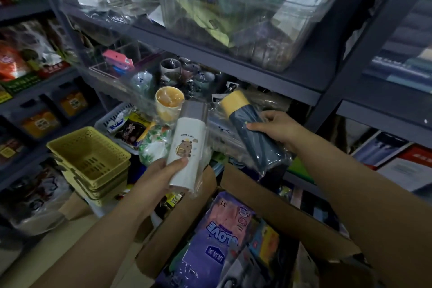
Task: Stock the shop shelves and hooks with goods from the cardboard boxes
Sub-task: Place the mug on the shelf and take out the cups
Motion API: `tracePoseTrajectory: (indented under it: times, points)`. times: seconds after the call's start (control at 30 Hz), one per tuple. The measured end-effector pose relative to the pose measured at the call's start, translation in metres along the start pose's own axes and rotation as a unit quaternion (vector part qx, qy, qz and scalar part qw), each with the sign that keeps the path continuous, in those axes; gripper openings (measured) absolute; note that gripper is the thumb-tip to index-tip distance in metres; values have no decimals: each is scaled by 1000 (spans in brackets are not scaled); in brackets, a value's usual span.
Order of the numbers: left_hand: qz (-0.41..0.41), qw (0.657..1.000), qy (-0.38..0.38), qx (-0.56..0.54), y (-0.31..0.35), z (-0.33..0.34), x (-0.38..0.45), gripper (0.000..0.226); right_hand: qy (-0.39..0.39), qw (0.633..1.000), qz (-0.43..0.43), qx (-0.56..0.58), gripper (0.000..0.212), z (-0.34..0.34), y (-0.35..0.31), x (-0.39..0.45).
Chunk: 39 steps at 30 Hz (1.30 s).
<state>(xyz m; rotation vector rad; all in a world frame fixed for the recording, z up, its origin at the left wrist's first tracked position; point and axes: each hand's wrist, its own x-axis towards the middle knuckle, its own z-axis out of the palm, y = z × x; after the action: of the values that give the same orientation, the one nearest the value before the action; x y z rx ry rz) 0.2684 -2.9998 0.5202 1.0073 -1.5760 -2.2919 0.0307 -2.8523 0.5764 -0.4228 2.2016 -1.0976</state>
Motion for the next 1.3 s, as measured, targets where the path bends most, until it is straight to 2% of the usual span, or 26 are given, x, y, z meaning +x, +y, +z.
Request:
tracePoseTrajectory:
  times: [0.1,0.2,0.3,0.5,0.57,0.67,0.73,0.77,0.9,1.0,1.1,1.17,1.23,1.3]
  points:
    - [-1,1000,5,18,7,-6,17,19,17,999,-5,-42,59,-2,-9,13]
    - [0,1000,0,22,10,-14,34,32,45,993,-16,-104,74,-1,-17,32]
    - [3,1000,-3,7,14,-19,48,33,59,983,-28,-171,80,5,-22,53]
    - [-12,1000,-17,-1,18,-25,69,31,74,958,-33,-274,61,9,-13,84]
    - [-18,1000,-22,5,16,-27,73,31,108,944,-42,-310,53,11,-6,88]
    - [-21,1000,-21,8,13,-28,78,28,168,902,-60,-393,60,17,4,84]
    - [-18,1000,-16,3,12,-26,80,21,171,874,-68,-451,66,23,15,81]
    - [-18,1000,-13,1,11,-24,80,20,168,872,-67,-455,66,24,21,83]
    - [-7,1000,-12,28,7,-16,81,20,181,902,-60,-387,67,17,31,104]
    - [-3,999,-14,29,5,-8,80,19,178,912,-71,-364,71,12,28,114]
    - [-1,999,-15,43,2,1,78,32,188,912,-95,-351,66,17,24,101]
    - [-4,999,-16,37,0,8,77,32,204,925,-122,-298,58,26,21,80]
    - [-14,1000,-14,19,1,18,77,25,170,961,-130,-175,48,41,19,53]
    - [-32,999,-14,-25,2,31,78,26,100,985,-97,-105,48,56,19,33]
